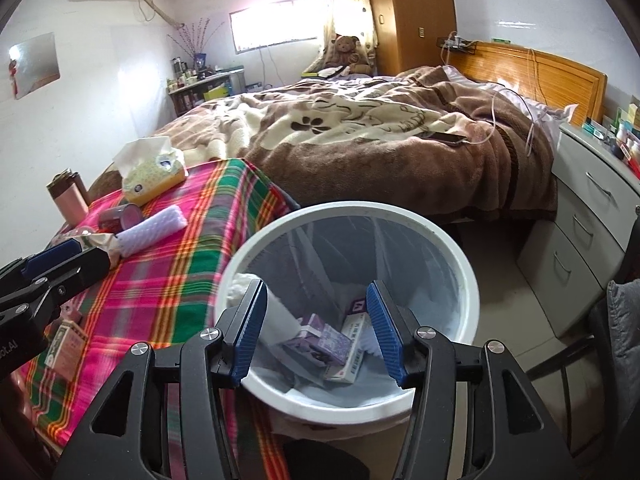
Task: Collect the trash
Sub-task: 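Move both tools back over the bed toward the green carton and paper cup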
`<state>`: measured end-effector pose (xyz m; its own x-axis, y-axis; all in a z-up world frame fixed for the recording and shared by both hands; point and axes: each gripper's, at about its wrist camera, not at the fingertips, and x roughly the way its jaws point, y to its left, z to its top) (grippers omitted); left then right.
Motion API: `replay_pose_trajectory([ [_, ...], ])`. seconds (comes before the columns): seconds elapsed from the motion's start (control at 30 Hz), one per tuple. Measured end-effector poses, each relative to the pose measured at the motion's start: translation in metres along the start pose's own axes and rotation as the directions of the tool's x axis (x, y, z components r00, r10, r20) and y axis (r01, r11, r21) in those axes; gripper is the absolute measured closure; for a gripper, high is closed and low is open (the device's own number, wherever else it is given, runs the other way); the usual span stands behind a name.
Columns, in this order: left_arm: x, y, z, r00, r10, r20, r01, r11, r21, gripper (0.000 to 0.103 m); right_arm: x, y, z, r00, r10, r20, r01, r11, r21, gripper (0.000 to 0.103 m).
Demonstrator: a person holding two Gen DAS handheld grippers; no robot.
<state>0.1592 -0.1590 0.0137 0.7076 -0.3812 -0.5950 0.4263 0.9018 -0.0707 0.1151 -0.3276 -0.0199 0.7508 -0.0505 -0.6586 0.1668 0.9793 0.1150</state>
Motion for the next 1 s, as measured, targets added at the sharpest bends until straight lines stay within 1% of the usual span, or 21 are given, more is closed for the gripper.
replay_pose_trajectory([
  [0.13,-0.014,0.02,-0.008,0.999,0.047,0.017,-0.046,0.999,-0.021,0.041,-0.005,0.018,-0.002,0.999,0.034,0.013,-0.034,0.999,-0.014,0.04],
  [0.27,-0.029,0.045,-0.019,0.997,0.074,0.021,-0.072,0.995,-0.065,0.04,-0.006,0.036,-0.007,0.997,0.08,0.014,-0.08,0.997,-0.022,0.04],
  [0.37,-0.041,0.066,-0.028,0.993,0.115,0.022,-0.112,0.989,-0.092,0.038,-0.006,0.052,-0.011,0.993,0.115,0.006,-0.114,0.993,-0.038,0.04],
  [0.43,-0.049,0.083,-0.034,0.987,0.156,0.026,-0.152,0.982,-0.111,0.038,-0.006,0.062,-0.014,0.99,0.138,0.003,-0.138,0.989,-0.048,0.04],
  [0.6,-0.063,0.115,-0.044,0.979,0.205,0.023,-0.198,0.967,-0.161,0.038,-0.005,0.085,-0.02,0.984,0.179,-0.016,-0.179,0.981,-0.075,0.04],
  [0.77,-0.077,0.15,-0.055,0.965,0.262,0.015,-0.254,0.945,-0.206,0.038,-0.004,0.109,-0.028,0.973,0.225,-0.04,-0.228,0.969,-0.098,0.039],
  [0.9,-0.083,0.182,-0.067,0.95,0.311,-0.009,-0.304,0.921,-0.244,0.038,-0.003,0.127,-0.035,0.959,0.275,-0.067,-0.28,0.954,-0.108,0.039],
  [1.0,-0.086,0.201,-0.075,0.943,0.331,-0.024,-0.327,0.911,-0.252,0.038,-0.001,0.148,-0.041,0.946,0.31,-0.091,-0.32,0.939,-0.127,0.039],
])
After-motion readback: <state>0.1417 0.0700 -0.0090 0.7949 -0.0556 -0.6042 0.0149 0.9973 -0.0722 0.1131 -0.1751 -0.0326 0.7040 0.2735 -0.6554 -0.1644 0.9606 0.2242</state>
